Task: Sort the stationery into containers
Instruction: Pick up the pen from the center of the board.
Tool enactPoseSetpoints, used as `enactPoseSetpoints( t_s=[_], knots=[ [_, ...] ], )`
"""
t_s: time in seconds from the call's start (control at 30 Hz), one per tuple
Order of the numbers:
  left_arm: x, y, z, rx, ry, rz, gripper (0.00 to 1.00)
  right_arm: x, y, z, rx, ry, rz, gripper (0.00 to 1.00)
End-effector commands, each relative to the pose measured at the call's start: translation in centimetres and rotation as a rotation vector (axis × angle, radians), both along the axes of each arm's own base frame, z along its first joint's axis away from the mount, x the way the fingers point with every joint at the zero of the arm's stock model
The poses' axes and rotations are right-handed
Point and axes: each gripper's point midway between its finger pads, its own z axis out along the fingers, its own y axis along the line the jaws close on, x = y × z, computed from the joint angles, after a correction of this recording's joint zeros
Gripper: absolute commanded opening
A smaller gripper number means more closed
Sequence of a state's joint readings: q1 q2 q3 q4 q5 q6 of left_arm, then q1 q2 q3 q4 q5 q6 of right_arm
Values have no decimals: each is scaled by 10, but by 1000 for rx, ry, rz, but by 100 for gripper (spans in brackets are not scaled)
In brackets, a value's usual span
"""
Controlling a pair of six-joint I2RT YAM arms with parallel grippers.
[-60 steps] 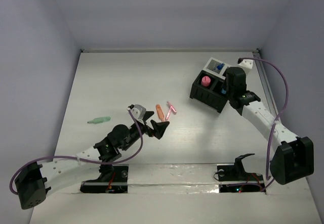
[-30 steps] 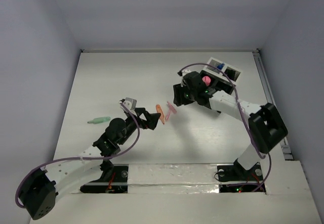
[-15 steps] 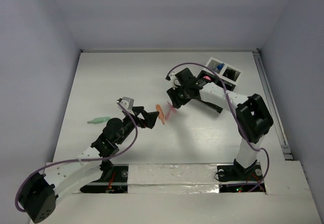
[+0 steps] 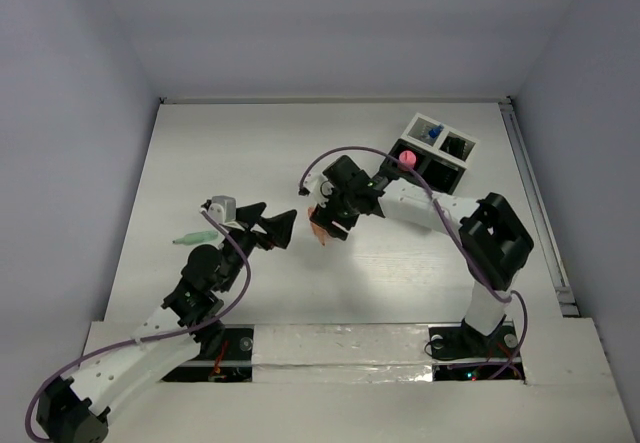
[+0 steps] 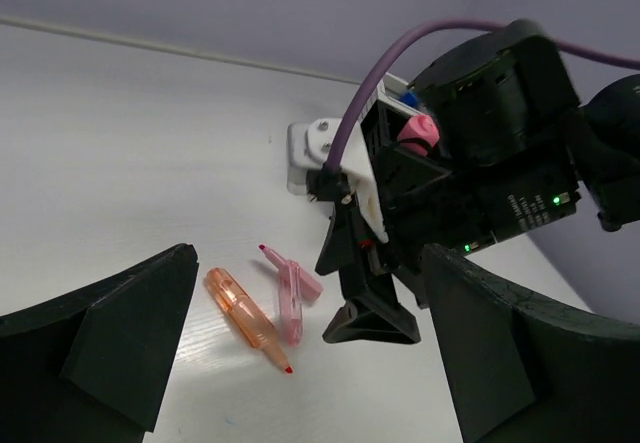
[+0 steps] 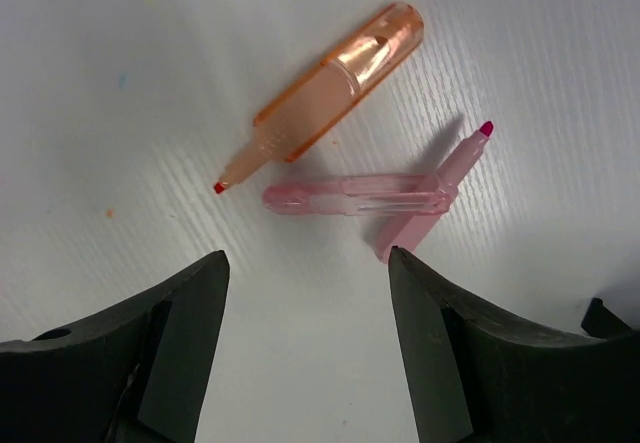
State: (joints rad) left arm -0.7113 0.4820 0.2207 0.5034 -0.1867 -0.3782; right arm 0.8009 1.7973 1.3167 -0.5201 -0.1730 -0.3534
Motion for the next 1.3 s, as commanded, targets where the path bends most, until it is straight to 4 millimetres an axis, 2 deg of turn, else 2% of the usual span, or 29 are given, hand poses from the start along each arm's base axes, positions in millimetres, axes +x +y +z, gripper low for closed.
enactPoseSetpoints(
  t_s=[0.0,0.17,0.2,0.53,0.77,0.87,0.97,1.0,1.07,1.1,1.17,1.23,1.27],
  knots=[
    [2,5,-6,-5,15,28,92,18,-10,-7,-115,-93,-1,71],
    [2,9,-1,-20,1,44,92,29,-6,0,-81,-147,-44,71],
    [1,9,0,-22,-1,43,92,37,-12,-1,-111,-177,-85,71],
    [-2,-8,-8,-1,15,-43,92,52,-14,-14,-99,-163,-198,57],
    [-4,-10,-8,1,13,-56,92,55,-23,-34,-137,-114,-237,51],
    [-4,-12,-9,6,12,-68,91,61,-22,-37,-113,-122,-268,42],
    [-5,-16,-11,7,16,-85,90,65,-16,-39,-64,-106,-299,25],
    [-5,-16,-10,7,15,-88,90,65,-15,-40,-56,-102,-310,16],
    [-6,-19,-12,5,21,-101,89,71,-13,-37,-16,-99,-363,7],
    [-6,-19,-12,4,23,-106,88,67,-12,-39,2,-83,-375,0],
    [-8,-23,-13,-2,30,-128,84,75,-9,-21,103,-69,-463,0],
    [-9,-25,-14,-8,37,-142,80,73,-6,-11,223,21,-556,0],
    [-11,-27,-14,-14,45,-155,74,78,-5,5,287,22,-590,0]
  ],
)
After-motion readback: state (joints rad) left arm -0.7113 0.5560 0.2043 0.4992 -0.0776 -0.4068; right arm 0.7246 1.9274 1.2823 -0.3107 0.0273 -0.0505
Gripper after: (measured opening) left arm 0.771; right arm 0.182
